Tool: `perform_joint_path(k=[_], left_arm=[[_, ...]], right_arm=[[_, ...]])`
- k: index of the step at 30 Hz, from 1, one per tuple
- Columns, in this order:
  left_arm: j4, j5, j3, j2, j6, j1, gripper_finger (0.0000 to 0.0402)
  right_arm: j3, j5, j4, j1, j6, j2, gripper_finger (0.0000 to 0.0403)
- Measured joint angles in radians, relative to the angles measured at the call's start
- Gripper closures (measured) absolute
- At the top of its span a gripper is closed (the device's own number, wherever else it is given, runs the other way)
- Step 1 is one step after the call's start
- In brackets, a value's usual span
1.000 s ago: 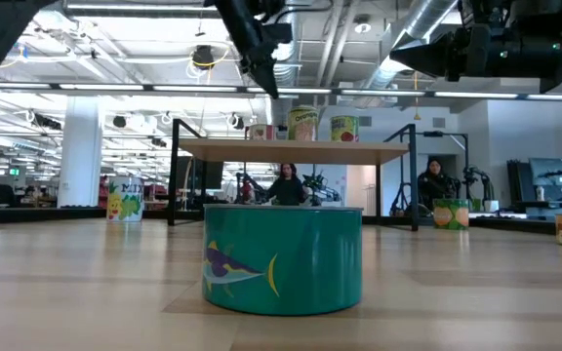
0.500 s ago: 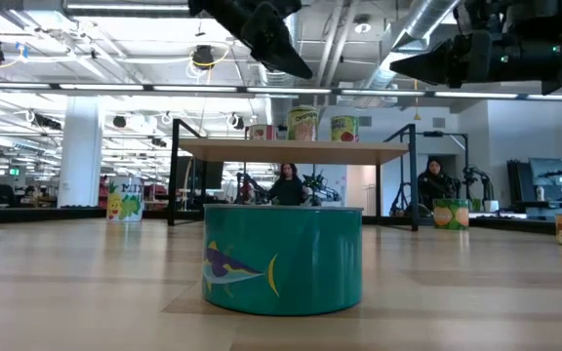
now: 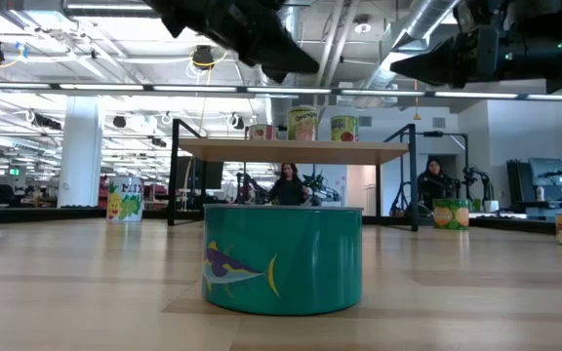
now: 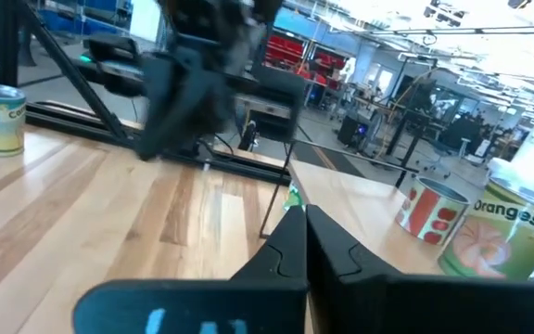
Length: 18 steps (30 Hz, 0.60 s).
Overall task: Pick and place cans onto a shelf
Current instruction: Put the blue tuna can on the shelf
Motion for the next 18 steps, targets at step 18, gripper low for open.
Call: perform_joint_path(k=[18], left_arm=[[-0.127, -0.322, 0.0, 0.0, -0.201, -0.443, 0.0392]], right_arm=[[0.0, 0.086, 0.032, 0.144, -0.057, 0.0, 0.0395]])
